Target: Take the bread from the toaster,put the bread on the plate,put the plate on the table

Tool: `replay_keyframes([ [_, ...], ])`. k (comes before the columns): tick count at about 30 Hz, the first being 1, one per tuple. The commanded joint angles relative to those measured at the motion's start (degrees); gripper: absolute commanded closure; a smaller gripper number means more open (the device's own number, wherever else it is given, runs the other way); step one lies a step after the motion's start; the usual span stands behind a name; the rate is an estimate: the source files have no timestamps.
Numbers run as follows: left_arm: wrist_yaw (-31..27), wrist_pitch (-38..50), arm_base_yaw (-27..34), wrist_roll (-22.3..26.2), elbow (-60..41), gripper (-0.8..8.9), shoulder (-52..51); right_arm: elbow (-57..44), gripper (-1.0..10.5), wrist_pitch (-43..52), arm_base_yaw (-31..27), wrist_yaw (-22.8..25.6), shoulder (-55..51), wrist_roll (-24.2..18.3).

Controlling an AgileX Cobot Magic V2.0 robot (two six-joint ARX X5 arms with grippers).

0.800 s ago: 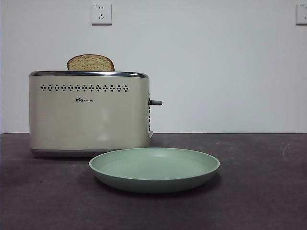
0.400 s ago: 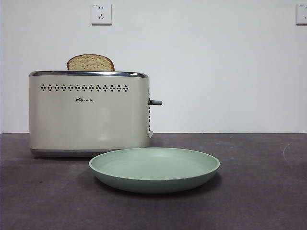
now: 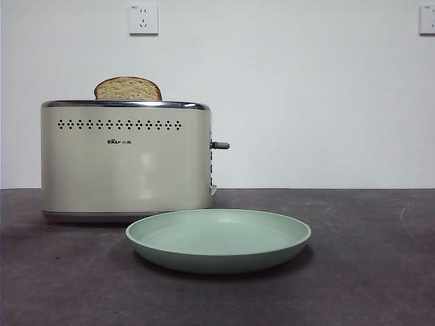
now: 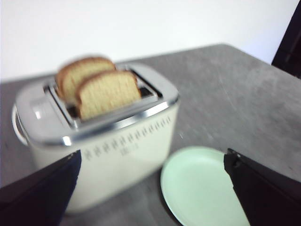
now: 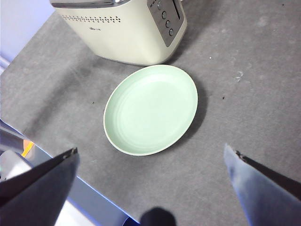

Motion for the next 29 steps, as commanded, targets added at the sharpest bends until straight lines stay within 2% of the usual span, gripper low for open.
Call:
replay_keyframes([
  [1,0.04,5.03,0.00,3.02,1.44,1.82,4.35,0.02,2.9,0.17,0.13,0.09,0.42,-0.39],
  [6,0.00,10.67,-0.26,6.47,6.56,1.83,15.06,0.02,2.9,0.17,0.13,0.07,1.49,-0.42],
  [14,-0.07,12.55,-2.84,14.51,17.38,1.83,33.07,0.02,2.9,0.17,0.13,0.09,3.41,-0.44],
  [18,-0.33,14.12,-4.63,17.33,20.52,1.84,38.99,0.02,2.9,0.15,0.13,0.09,3.78,-0.44],
  [23,-4.90,14.99,-7.08,21.70,22.21,1.84,44.70,0.02,2.9,0.15,0.13,0.09,3.78,-0.44],
  [29,-6.23,15.96,-7.96,22.64,22.21,1.85,49.18,0.02,2.9,0.15,0.13,0.09,3.78,-0.44],
])
